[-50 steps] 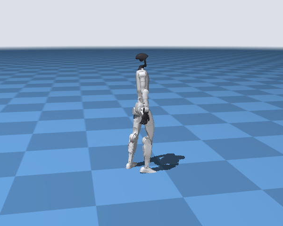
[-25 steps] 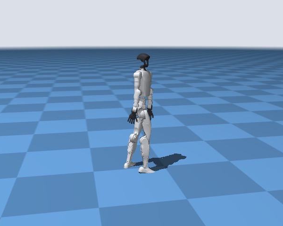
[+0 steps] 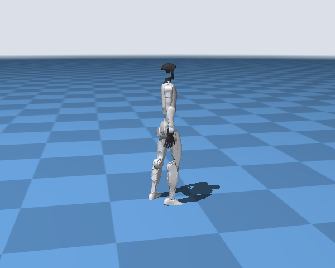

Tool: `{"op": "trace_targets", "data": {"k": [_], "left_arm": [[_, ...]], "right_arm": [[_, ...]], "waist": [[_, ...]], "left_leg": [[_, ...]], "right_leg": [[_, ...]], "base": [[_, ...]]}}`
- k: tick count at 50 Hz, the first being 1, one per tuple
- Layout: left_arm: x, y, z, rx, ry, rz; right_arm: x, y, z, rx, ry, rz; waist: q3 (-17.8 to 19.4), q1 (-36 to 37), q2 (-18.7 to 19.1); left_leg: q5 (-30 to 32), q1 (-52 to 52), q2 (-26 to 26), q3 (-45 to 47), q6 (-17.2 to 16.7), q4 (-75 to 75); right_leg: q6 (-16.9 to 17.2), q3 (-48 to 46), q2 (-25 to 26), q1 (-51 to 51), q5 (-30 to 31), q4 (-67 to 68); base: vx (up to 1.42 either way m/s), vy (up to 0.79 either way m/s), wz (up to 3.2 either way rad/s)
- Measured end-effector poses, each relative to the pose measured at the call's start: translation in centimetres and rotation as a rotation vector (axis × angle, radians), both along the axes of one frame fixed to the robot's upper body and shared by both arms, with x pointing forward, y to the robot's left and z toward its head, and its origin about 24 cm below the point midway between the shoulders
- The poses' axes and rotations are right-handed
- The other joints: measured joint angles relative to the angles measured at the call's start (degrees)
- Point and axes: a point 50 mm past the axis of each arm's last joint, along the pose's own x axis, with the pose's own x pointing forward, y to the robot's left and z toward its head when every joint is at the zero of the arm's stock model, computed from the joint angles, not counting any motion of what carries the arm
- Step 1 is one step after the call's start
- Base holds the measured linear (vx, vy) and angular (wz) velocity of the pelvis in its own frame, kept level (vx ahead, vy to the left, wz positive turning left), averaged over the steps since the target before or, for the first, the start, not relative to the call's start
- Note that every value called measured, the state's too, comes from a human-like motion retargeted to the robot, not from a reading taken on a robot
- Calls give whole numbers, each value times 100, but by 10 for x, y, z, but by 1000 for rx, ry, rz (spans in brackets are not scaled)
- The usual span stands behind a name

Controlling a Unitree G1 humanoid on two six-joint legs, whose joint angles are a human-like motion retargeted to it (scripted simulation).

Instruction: In place motions

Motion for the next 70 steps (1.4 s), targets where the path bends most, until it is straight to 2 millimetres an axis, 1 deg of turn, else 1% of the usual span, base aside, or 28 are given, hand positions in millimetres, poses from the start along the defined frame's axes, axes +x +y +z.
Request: {"op": "trace_targets", "data": {"k": [4, 10, 15, 18, 22, 27, 33, 36, 40, 42, 44, 49, 53, 57, 64, 67, 70], "left_arm": [[-1, 0, 0, 2, 2, -6], [-4, -2, 0, 6, 10, -12], [-11, -2, 0, 33, 27, -8], [-16, -3, 1, 36, 45, 5], [-25, -5, 2, 35, 73, 21], [-35, -9, 4, 9, 108, 28], [-36, -14, 4, -8, 115, 15], [-32, -12, 3, 4, 111, -21], [-27, -8, 3, 18, 99, -74], [-25, -6, 2, 23, 88, -77], [-24, -6, 2, 22, 80, -55], [-26, -4, 3, 22, 82, 1], [-33, 1, 4, 21, 101, 2], [-44, 3, 6, -4, 122, -18], [-60, 0, 9, -46, 145, -73], [-62, -4, 9, -59, 155, -88], [-57, -6, 8, -65, 153, -97]], "right_arm": [[0, -2, 0, -1, 0, 0], [-9, -6, 1, -9, 24, -3], [-16, -7, 1, -8, 50, -5], [-17, -6, 1, 1, 50, -4], [-12, -3, 0, 20, 30, 5], [-2, 2, -1, 50, -6, 21], [10, 5, -1, 66, -48, 43], [12, 5, 0, 67, -53, 47], [12, 5, 0, 71, -49, 43], [11, 5, 0, 72, -46, 40], [11, 5, 0, 73, -42, 47], [10, 7, 0, 75, -25, 82], [14, 9, 0, 88, -23, 125], [23, 12, 0, 108, -44, 175], [48, 18, 2, 124, -96, 281], [56, 24, 3, 139, -119, 282], [64, 30, 4, 156, -144, 263]], "waist": [[19, 191, -100], [46, 516, -252], [25, 772, -375], [31, 921, -440], [60, 1061, -522], [73, 1178, -586], [66, 1075, -562], [65, 1165, -567], [54, 1461, -593], [-22, 1102, -530], [-65, 964, -487], [-105, 768, -410], [-135, 577, -315], [-190, 335, -141], [-245, -157, 197], [-239, -309, 309], [-212, -496, 397]], "left_leg": [[93, -93, -96, -451, 83, -42], [253, -198, -278, -1118, 190, -129], [377, -284, -422, -1588, 249, -176], [426, -318, -477, -1784, 274, -174], [473, -337, -525, -1971, 293, -156], [503, -342, -555, -2076, 303, -149], [477, -270, -653, -2217, 382, -236], [484, -291, -610, -2054, 369, -224], [490, -366, -471, -1562, 320, -153], [362, -310, -480, -1782, 262, -161], [289, -309, -429, -1704, 230, -125], [102, -200, -240, -1177, 125, -12], [-36, -22, -85, -597, 4, 30], [-139, 183, 46, 113, -145, -5], [-241, 436, 202, 1167, -402, -17], [-265, 503, 261, 1505, -495, 61], [-279, 527, 316, 1765, -558, 178]], "right_leg": [[-8, -413, -137, 180, -111, -16], [-4, -1014, -314, 505, -236, -113], [-2, -1363, -427, 700, -328, -162], [0, -1527, -468, 799, -370, -178], [-1, -1698, -505, 922, -409, -195], [1, -1810, -524, 1007, -439, -203], [3, -1945, -497, 1046, -468, -209], [-8, -1775, -470, 994, -445, -199], [-38, -1281, -399, 842, -362, -179], [-16, -1502, -447, 792, -377, -153], [-12, -1443, -438, 704, -353, -121], [-19, -1011, -335, 469, -240, -37], [-6, -559, -195, 262, -98, 7], [100, 95, 38, 11, 143, -1], [345, 1302, 528, -400, 644, -91], [484, 1461, 636, -511, 823, -144], [617, 1600, 720, -605, 940, -186]], "base": [[8, -30, 98], [14, -27, 99], [20, -20, 85], [15, -16, 62], [11, -13, 45], [6, -8, 22], [0, -2, 19], [-4, 2, -48], [-6, 4, -90], [-12, 8, 39], [-16, 15, -28], [-18, 24, -93], [-16, 35, -127], [-11, 40, -153], [-4, 34, -178], [-3, 26, -171], [-3, 25, -141]]}}
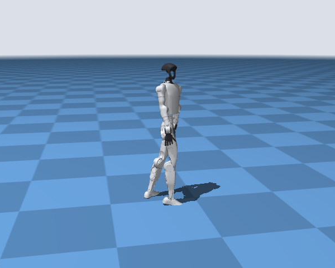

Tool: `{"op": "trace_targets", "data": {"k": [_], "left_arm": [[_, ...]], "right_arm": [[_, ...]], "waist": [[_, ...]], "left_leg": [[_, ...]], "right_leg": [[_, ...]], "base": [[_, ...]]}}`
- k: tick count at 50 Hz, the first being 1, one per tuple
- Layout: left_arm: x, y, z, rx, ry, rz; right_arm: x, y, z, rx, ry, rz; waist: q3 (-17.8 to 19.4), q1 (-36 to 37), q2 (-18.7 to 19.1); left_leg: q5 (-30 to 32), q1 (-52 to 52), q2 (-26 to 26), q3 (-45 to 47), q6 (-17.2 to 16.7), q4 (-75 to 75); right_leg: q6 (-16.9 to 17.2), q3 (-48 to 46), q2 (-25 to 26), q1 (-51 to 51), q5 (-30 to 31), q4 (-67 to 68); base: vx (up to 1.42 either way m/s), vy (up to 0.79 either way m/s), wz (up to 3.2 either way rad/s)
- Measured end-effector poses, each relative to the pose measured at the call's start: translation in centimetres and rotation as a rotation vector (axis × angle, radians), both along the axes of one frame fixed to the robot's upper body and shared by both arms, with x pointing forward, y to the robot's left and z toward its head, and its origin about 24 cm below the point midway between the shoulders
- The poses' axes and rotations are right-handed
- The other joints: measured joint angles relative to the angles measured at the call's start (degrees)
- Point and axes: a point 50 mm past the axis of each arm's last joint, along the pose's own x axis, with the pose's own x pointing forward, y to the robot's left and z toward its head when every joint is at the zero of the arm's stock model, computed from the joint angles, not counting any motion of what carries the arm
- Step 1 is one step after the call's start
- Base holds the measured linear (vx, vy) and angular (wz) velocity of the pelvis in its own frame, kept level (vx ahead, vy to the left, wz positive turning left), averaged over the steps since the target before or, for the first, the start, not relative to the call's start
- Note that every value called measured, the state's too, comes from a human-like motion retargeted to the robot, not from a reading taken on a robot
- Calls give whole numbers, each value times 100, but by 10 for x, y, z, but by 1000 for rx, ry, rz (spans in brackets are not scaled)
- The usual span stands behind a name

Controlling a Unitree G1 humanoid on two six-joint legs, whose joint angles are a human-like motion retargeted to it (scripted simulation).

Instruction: In place motions

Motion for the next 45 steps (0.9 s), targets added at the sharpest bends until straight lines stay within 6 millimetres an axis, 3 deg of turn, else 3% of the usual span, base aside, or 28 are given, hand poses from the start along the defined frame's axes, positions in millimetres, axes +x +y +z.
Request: {"op": "trace_targets", "data": {"k": [6, 13, 20, 29, 38, 45], "left_arm": [[26, 7, -5, 29, -71, -31], [66, 14, -9, 47, -202, -75], [86, 4, -11, 15, -276, -102], [69, -13, -11, -45, -214, -75], [42, -1, -7, 1, -109, -69], [50, 8, -8, 45, -134, -18]], "right_arm": [[10, 3, 2, 0, -28, 14], [7, -2, 1, -27, -7, -9], [0, -4, 0, -39, 26, -50], [3, -2, 1, -28, 19, -42], [4, -8, 1, -39, 4, -44], [-14, -22, -1, -83, 50, -85]], "waist": [[49, -345, 151], [44, -578, 290], [110, -613, 270], [153, -508, 147], [91, -312, 1], [-47, 298, -174]], "left_leg": [[-29, -38, 53, 383, -88, 165], [-41, -115, 24, 670, -165, 229], [24, -57, 94, 732, -246, 233], [28, -62, 94, 573, -233, 233], [-17, -226, -101, 163, -49, 166], [52, -389, -250, -30, 88, 72]], "right_leg": [[266, 163, 113, -183, 137, -63], [489, 264, 169, -353, 202, -93], [529, 155, 267, -311, 203, -69], [529, 9, 224, -227, 203, -49], [528, -119, -43, -165, 209, -55], [209, 25, -147, 3, 132, -93]], "base": [[-1, 25, -106], [-4, 14, -61], [-5, 3, -12], [-7, 0, 18], [-9, -2, 49], [-12, -21, 59]]}}
